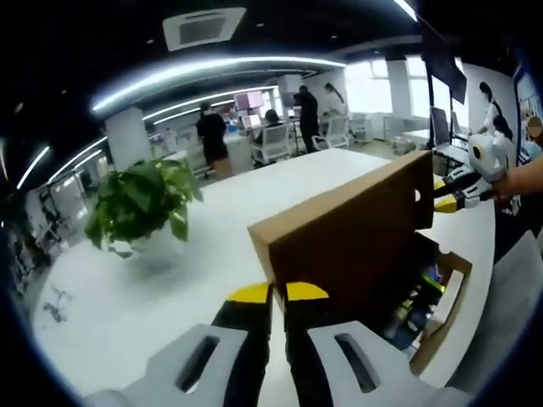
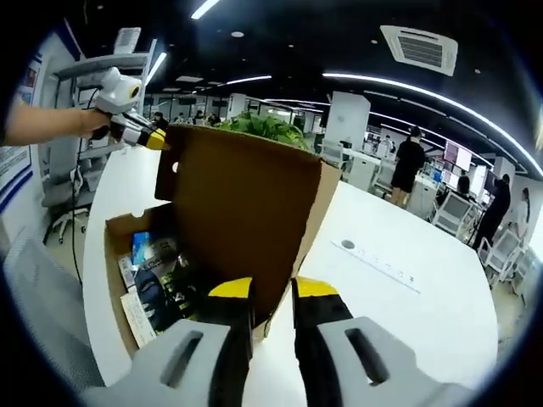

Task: Operate the shoe box by opening the lid, removing the specified soft item, and placing it in the target area until the item is outside and the box remains undamaged.

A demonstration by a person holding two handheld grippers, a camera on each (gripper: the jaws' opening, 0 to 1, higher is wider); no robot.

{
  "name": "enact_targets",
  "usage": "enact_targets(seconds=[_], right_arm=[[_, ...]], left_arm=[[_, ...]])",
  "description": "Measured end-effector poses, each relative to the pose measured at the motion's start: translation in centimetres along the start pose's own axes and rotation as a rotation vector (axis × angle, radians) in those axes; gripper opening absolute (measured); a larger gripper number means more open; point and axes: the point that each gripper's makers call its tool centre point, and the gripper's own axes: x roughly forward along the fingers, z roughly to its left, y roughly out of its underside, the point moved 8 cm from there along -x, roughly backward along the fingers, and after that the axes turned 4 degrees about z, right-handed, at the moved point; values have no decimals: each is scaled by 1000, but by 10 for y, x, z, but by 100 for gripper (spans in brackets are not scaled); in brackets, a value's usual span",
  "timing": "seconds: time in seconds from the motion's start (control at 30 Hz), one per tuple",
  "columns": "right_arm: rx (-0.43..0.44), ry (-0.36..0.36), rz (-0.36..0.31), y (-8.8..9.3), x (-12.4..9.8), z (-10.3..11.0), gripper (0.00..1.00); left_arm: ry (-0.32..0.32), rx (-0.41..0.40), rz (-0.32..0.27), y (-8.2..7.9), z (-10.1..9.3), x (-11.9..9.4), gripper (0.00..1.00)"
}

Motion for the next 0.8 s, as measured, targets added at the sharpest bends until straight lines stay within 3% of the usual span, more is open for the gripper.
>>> enact_targets(seconds=[0.33,0.8], right_arm=[[24,12,55,21,9,1,5],[90,49,77,25,20,-2,2]], left_arm=[[-4,-14,-1,-3,4,10,1],[-8,-38,1,-8,12,28,1]])
